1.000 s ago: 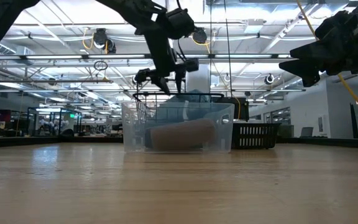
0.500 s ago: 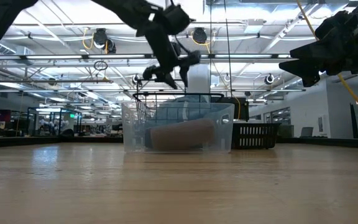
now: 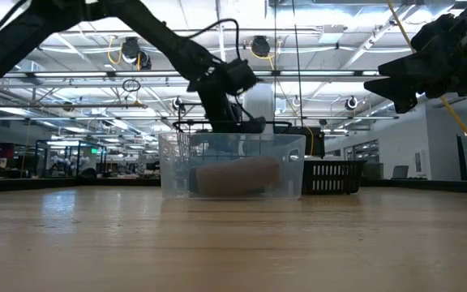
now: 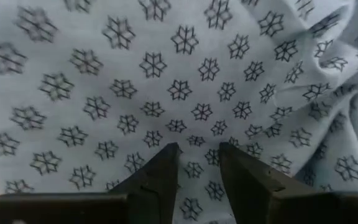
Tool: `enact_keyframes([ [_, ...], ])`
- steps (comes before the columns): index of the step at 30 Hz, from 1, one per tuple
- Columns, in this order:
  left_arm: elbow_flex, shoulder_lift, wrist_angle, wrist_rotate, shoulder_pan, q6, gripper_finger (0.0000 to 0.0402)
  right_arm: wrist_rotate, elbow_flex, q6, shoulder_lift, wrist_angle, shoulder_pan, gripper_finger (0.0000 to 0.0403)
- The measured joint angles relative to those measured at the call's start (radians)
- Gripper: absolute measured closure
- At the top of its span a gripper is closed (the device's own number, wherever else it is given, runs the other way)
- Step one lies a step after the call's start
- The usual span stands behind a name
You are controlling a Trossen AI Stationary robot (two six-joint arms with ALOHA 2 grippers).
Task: Pick & Place Medicine items
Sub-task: Put the blue patient gown into the wire basket
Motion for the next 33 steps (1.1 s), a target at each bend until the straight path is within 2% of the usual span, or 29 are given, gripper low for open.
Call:
enact_keyframes([
  [4,0.001,0.036,-0.011,-0.005,-0.011,0.006,0.0279,0.0,0.0,0.0,0.0,0.0,0.0,0.019],
  [11,0.002,0.022,-0.017,-0.013,-0.015,0.012,0.0279,0.0,0.0,0.0,0.0,0.0,0.0,0.019],
  [18,0.002,-0.077,0.0,0.022,-0.011,0.054,0.0279,0.0,0.0,0.0,0.0,0.0,0.0,0.019],
  [25,0.005,-0.176,0.068,-0.017,0.026,0.054,0.0279,0.0,0.0,0.0,0.0,0.0,0.0,0.019],
  [30,0.003,-0.155,0.001,0.103,0.096,0.018,0.028,0.0,0.0,0.0,0.0,0.0,0.0,0.019],
  [33,0.003,-0.119,-0.05,0.124,0.128,0.011,0.028,0.0,0.0,0.0,0.0,0.0,0.0,0.019],
])
